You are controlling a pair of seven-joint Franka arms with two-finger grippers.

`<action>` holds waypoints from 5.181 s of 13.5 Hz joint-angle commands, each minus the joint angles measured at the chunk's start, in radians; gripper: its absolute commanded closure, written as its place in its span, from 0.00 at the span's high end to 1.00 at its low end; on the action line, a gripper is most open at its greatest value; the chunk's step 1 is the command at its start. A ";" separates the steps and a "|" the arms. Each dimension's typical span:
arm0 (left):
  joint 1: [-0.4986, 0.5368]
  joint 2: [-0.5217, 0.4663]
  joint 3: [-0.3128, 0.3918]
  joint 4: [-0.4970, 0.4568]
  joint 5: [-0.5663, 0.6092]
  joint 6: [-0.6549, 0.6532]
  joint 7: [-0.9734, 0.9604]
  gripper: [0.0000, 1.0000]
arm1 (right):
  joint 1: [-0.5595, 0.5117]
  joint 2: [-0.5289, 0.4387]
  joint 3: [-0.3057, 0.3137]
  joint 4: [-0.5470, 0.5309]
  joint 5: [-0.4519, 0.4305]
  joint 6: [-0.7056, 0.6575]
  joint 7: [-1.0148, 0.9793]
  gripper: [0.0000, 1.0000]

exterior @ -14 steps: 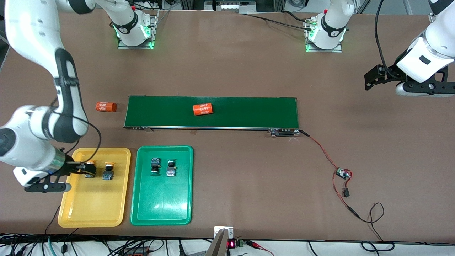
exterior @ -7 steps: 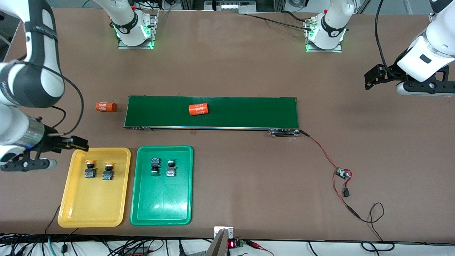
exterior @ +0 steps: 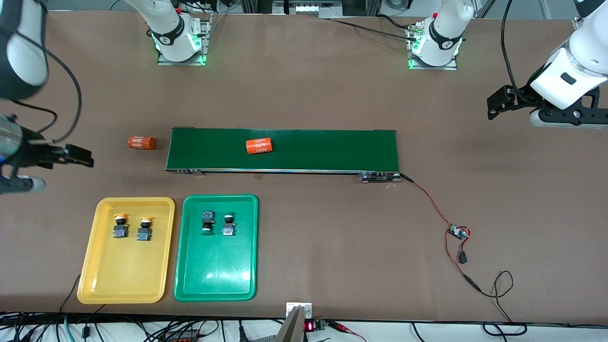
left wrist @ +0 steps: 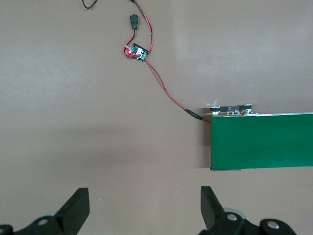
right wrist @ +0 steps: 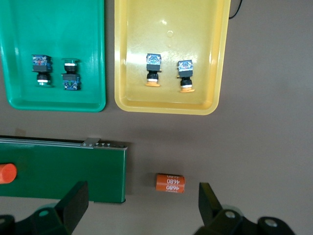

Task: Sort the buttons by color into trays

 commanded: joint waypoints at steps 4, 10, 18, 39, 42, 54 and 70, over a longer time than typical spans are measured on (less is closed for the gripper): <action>-0.001 0.013 0.001 0.032 -0.023 -0.025 0.019 1.00 | -0.028 -0.180 0.005 -0.264 -0.027 0.124 0.005 1.00; -0.001 0.014 0.003 0.036 -0.023 -0.025 0.022 1.00 | -0.031 -0.219 0.006 -0.272 -0.039 0.092 0.010 1.00; -0.001 0.014 0.003 0.036 -0.023 -0.025 0.020 1.00 | -0.028 -0.246 0.009 -0.270 -0.041 0.054 0.016 1.00; -0.002 0.014 0.003 0.036 -0.023 -0.025 0.019 1.00 | 0.015 -0.246 0.018 -0.255 -0.048 0.052 0.023 1.00; -0.002 0.014 0.003 0.036 -0.023 -0.025 0.020 1.00 | 0.017 -0.258 0.022 -0.253 -0.042 0.052 0.025 1.00; -0.002 0.014 0.003 0.036 -0.024 -0.025 0.019 1.00 | 0.030 -0.260 0.018 -0.235 -0.050 0.016 0.026 1.00; -0.002 0.014 0.003 0.036 -0.024 -0.025 0.019 1.00 | 0.017 -0.257 0.009 -0.235 -0.045 0.019 0.028 1.00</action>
